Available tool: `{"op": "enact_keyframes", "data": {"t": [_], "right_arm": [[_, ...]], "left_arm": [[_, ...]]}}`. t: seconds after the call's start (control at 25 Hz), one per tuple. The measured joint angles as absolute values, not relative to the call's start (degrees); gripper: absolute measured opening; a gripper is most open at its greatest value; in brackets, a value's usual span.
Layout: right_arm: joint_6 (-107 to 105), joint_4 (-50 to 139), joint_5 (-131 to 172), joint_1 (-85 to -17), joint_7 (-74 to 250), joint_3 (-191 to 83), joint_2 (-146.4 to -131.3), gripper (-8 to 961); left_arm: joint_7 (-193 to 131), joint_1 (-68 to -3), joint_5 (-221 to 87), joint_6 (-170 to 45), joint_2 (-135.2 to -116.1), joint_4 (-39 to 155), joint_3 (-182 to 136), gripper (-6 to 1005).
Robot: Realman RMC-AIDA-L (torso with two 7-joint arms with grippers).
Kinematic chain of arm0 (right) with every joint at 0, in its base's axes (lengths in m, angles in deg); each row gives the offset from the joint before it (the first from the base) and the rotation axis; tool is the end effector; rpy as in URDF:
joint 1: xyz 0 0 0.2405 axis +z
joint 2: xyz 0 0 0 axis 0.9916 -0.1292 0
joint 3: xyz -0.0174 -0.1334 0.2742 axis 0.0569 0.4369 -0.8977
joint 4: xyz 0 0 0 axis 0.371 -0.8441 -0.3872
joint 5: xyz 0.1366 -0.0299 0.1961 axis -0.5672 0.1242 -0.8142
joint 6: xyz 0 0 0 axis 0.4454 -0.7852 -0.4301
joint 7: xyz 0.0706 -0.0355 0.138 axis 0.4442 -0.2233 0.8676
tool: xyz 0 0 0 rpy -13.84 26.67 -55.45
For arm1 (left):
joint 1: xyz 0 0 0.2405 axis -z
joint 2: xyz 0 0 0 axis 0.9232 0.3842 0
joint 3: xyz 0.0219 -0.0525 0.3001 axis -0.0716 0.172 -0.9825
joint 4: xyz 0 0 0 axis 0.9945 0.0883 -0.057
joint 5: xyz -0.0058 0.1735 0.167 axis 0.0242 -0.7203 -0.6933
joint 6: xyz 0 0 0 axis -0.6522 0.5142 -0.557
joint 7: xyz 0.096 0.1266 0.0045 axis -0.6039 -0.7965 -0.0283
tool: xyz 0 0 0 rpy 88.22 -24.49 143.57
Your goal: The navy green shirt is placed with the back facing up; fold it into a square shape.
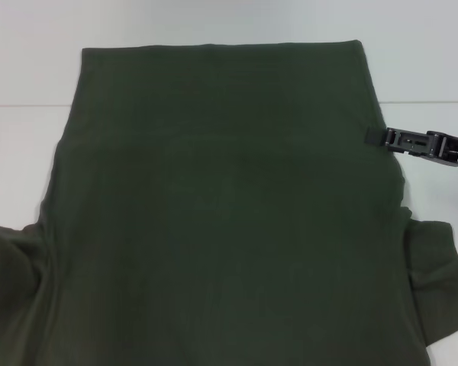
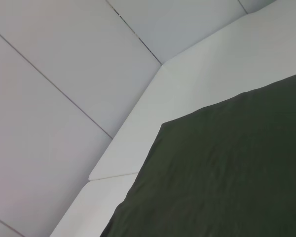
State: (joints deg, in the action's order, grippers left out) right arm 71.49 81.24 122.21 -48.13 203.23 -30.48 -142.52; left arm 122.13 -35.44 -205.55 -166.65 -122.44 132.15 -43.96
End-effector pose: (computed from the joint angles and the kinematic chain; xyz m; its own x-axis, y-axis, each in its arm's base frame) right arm 0.3165 0.4372 0.0200 0.3301 -0.6924 -0.6415 -0.8928 -0.4497 0.0259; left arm -0.3358 0.3618 0.1561 0.0833 0.9400 0.3308 0.9681 0.0024 -0.2506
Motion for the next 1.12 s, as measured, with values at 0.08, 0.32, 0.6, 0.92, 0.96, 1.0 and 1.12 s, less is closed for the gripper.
{"op": "enact_keyframes", "data": {"t": [0.08,0.32,0.6,0.92,0.96,1.0,1.12], "right_arm": [[71.46,81.24,122.21,-48.13,203.23,-30.47,-142.51,941],[71.28,81.24,122.3,-48.14,203.23,-30.45,-142.5,941],[71.17,81.24,122.4,-48.25,203.23,-30.57,-142.5,942],[71.08,80.69,122.45,-48.53,203.23,-30.6,-142.51,941],[71.01,80.69,122.49,-48.53,203.23,-30.55,-142.51,941],[71.0,80.69,122.51,-48.54,203.23,-30.54,-142.51,941],[70.93,80.66,122.53,-48.55,203.28,-30.5,-142.47,942]], "left_arm": [[124.27,-34.73,-206.07,-166.03,-123.63,131.99,-45.63,18],[126.98,-32.78,-206.57,-162.75,-127.37,128.84,-49.67,17],[126.81,-31.57,-206.25,-158.77,-128.31,123.22,-50.29,17],[124.99,-28.63,-204.0,-153.42,-126.75,110.89,-50.09,18],[124.51,-28.17,-203.67,-153.16,-126.29,109.09,-50.03,18],[123.24,-27.65,-203.18,-153.02,-125.8,107.19,-49.93,18],[119.58,-27.76,-200.56,-153.21,-125.77,106.81,-49.62,26]]}}
